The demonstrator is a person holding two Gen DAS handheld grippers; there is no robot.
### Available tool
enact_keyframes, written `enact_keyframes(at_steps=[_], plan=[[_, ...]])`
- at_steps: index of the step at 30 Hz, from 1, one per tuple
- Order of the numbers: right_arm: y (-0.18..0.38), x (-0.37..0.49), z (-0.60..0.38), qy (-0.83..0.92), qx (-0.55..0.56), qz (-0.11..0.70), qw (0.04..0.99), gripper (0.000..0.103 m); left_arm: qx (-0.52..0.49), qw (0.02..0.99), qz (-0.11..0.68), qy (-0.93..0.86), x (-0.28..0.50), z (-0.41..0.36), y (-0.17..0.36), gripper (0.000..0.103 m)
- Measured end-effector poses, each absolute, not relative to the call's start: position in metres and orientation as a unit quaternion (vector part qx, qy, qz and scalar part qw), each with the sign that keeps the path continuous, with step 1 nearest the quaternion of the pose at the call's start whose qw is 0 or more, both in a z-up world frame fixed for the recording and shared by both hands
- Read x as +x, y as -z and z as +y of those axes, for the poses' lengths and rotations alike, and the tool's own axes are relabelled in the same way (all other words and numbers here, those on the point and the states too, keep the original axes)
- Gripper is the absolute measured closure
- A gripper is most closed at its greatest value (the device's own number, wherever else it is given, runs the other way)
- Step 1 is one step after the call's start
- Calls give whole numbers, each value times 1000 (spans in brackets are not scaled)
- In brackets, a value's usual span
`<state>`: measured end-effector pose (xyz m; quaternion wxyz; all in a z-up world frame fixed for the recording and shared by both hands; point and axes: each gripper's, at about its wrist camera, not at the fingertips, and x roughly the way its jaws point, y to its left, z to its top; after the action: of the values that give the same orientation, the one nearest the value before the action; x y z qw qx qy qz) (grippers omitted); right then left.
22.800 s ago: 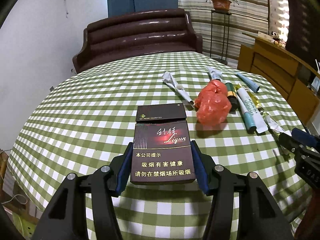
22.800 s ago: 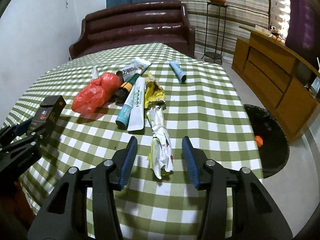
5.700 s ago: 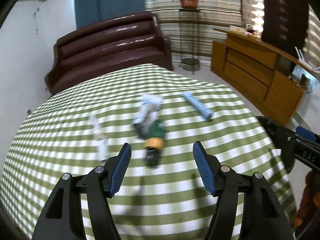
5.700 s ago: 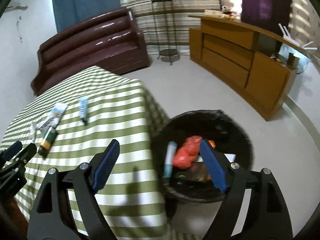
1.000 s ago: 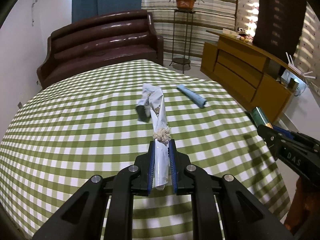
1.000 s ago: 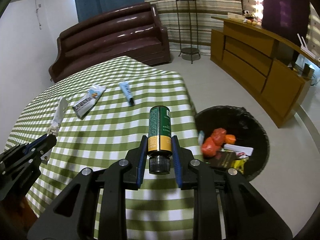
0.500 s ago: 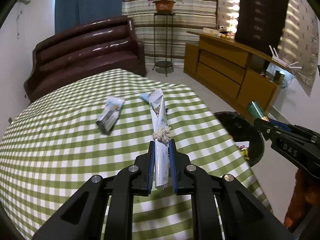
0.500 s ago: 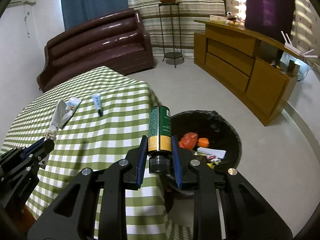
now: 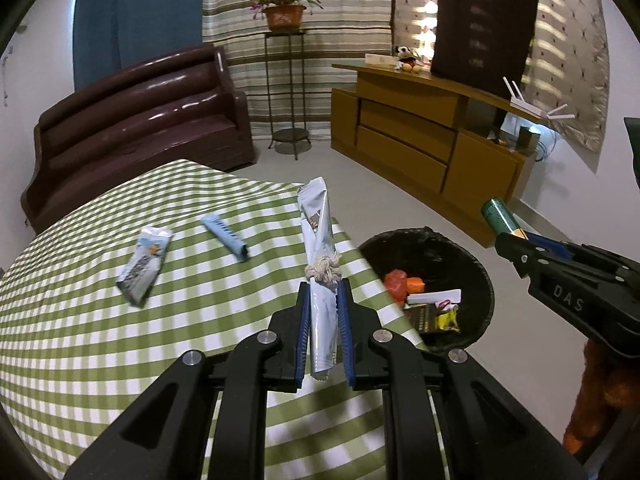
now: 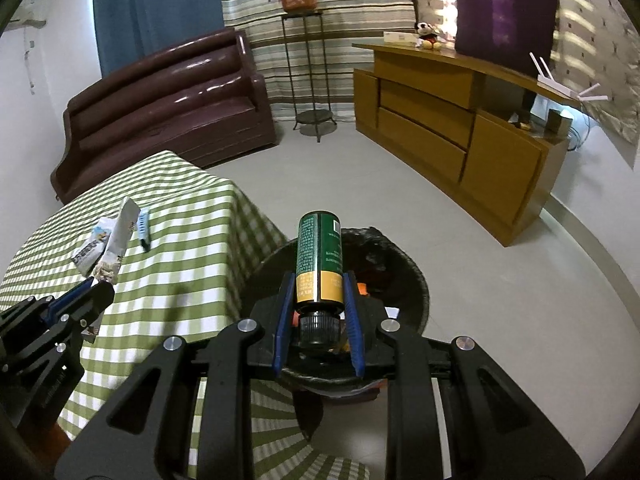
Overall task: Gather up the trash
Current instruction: 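Carry the spray can and rolled paper over the bin with both tools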
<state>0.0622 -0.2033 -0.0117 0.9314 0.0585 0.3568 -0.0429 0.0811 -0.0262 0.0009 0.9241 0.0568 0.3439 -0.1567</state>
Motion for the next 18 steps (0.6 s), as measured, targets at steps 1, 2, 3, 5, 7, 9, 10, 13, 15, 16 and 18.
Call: enact_keyframes(at_steps=[1,2,3,5,7,9,10,13,15,16,18], plan=[[12,63,-206,44,59,357,931,80,59,923,346,159,84,-31,1,88],[13,64,-209,46,60,358,931,80,59,922,347,161,86,-34,2,88],[14,65,-212,48,61,358,930,80,60,921,348,164,88,-37,4,88],[16,67,-216,51,63,359,930,80,63,919,350,168,91,-43,6,88],[19,69,-220,56,65,360,929,80,67,917,353,173,95,-49,10,88],[22,72,-224,60,67,361,928,80,71,915,356,178,99,-57,13,88],[24,74,-226,62,68,362,928,80,72,914,356,179,100,-60,14,88],[27,80,-230,66,70,364,926,80,74,912,360,184,108,-70,18,88],[29,83,-232,70,70,364,926,80,77,911,360,186,113,-76,20,88],[31,85,-233,70,72,364,926,80,78,911,359,186,115,-78,21,88],[33,89,-236,72,73,364,926,80,79,910,361,187,120,-83,23,88]])
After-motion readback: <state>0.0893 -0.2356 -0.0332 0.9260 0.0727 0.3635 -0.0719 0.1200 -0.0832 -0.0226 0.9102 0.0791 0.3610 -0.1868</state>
